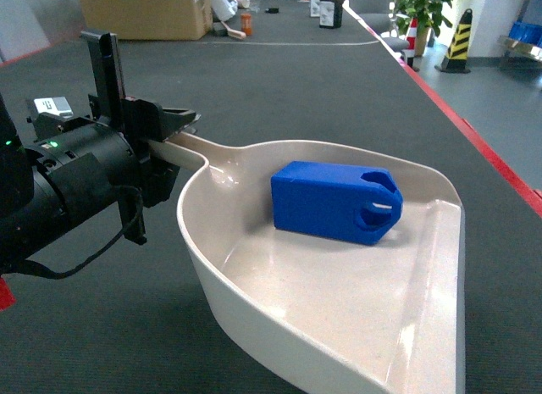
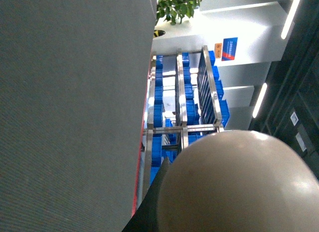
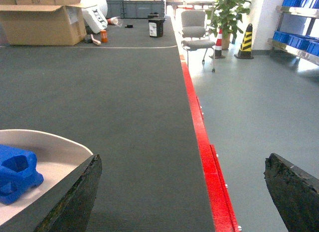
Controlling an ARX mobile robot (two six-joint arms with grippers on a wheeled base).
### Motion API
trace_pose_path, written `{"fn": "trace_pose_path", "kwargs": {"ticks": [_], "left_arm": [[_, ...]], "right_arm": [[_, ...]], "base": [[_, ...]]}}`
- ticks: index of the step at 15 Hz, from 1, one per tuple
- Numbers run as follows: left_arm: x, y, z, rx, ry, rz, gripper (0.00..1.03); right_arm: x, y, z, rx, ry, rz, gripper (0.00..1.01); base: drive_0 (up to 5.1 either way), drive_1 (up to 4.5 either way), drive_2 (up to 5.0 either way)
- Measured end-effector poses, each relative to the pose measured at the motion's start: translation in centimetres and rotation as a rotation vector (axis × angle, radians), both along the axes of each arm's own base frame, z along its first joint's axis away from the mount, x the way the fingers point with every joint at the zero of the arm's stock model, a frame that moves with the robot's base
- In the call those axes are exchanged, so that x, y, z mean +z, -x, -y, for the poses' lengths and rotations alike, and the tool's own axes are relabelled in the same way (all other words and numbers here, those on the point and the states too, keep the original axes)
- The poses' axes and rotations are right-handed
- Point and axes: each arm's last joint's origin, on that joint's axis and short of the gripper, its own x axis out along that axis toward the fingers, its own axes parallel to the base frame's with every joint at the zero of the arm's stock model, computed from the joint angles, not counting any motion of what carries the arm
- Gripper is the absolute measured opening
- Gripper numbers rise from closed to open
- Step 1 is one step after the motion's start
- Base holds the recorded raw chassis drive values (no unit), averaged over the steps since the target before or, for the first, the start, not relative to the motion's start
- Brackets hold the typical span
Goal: Place part in tray to right shelf
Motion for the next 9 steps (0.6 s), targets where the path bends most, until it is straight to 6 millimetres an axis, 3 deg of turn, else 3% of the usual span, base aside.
{"fn": "trace_pose_path", "kwargs": {"ticks": [9], "left_arm": [[-0.02,0.00,0.01,0.000,0.000,-0.002,0.12]], "right_arm": [[-0.01,0.00,0.00,0.000,0.000,-0.001,0.98]], "base": [[4.7,-2.73,-2.7]]}}
